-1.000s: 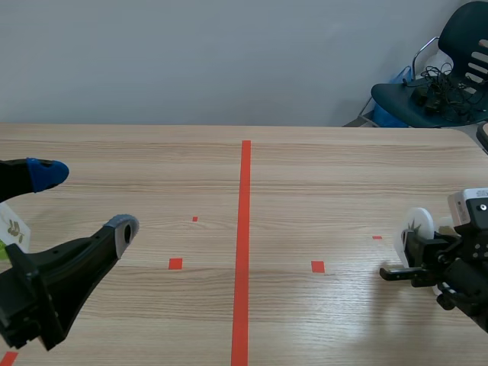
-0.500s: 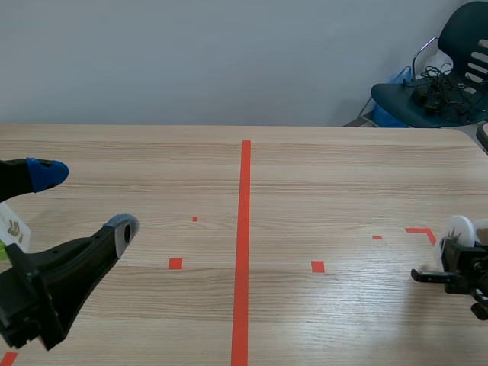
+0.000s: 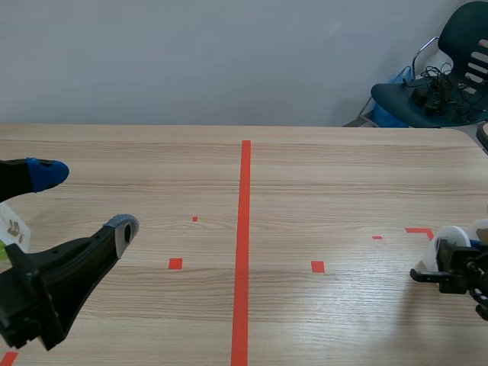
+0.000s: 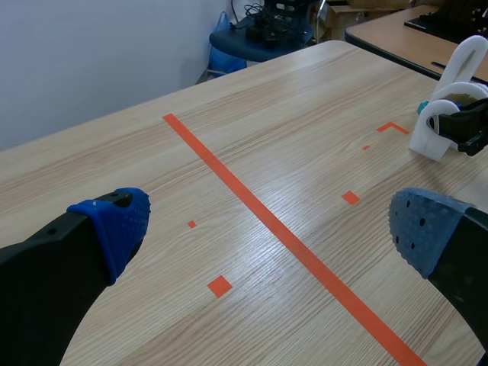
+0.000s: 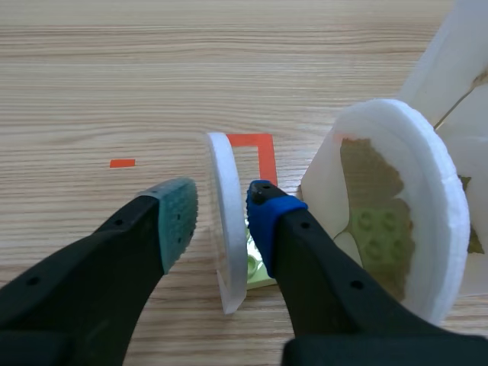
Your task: Do the leaf sorting experiment
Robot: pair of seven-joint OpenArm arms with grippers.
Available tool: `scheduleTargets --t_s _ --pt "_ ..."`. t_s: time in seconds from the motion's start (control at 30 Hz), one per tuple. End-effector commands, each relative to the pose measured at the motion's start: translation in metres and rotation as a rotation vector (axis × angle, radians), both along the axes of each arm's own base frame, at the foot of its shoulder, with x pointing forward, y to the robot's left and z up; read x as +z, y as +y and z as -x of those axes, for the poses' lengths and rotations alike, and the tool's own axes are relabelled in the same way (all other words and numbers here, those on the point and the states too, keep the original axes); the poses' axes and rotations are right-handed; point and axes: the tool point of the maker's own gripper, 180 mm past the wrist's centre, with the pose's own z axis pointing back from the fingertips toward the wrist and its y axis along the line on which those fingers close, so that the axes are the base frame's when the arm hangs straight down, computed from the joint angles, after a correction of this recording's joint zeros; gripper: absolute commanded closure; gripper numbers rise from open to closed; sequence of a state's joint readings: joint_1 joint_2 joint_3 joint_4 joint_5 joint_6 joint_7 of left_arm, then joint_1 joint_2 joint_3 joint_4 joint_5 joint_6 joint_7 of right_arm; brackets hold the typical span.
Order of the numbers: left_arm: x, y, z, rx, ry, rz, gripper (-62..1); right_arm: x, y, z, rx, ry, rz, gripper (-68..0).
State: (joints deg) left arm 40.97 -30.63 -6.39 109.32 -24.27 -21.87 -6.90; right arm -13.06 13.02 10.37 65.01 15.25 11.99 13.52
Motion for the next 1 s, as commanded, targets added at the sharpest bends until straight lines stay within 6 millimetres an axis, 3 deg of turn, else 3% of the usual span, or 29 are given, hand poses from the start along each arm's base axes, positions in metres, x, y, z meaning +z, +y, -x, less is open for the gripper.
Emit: scheduleTargets --t_s 0.0,0.1,0.27,0.47,0.57,0.6,0.63,0.83,0.97 --pt "0.005 0.001 -0.001 0.004 -0.014 0.014 -62.3 0.016 -0.004 -0.008 0.007 -0.057 0.016 -23.3" --pt "0.005 0.001 -0.001 0.004 -0.014 0.014 -62.3 0.027 -0.006 -0.013 0.017 -0.103 0.032 -29.6" --pt "0.005 0.001 -0.001 0.004 -0.014 0.014 -62.3 0.065 -0.003 -0.028 0.070 -0.179 0.079 -33.1" --pt "0.005 0.001 -0.001 0.003 -0.014 0.014 -62.3 0.128 0.028 -0.048 0.230 -0.236 0.132 -48.8" --pt "0.005 0.001 -0.001 0.003 -0.014 0.014 -62.3 0.145 0.046 -0.050 0.303 -0.209 0.125 -62.3" --pt "0.005 0.001 -0.001 0.003 -0.014 0.014 -62.3 0.148 0.054 -0.048 0.336 -0.199 0.106 -67.3" --pt "0.005 0.001 -0.001 0.003 -0.014 0.014 -62.3 0.148 0.064 -0.046 0.372 -0.182 0.085 -67.9" --pt "0.005 0.001 -0.001 0.004 -0.014 0.013 -62.3 0.150 0.120 -0.012 0.540 -0.126 0.019 -67.9" --pt "0.005 0.001 -0.001 0.004 -0.014 0.013 -62.3 0.160 0.147 0.018 0.613 -0.113 0.016 -67.9"
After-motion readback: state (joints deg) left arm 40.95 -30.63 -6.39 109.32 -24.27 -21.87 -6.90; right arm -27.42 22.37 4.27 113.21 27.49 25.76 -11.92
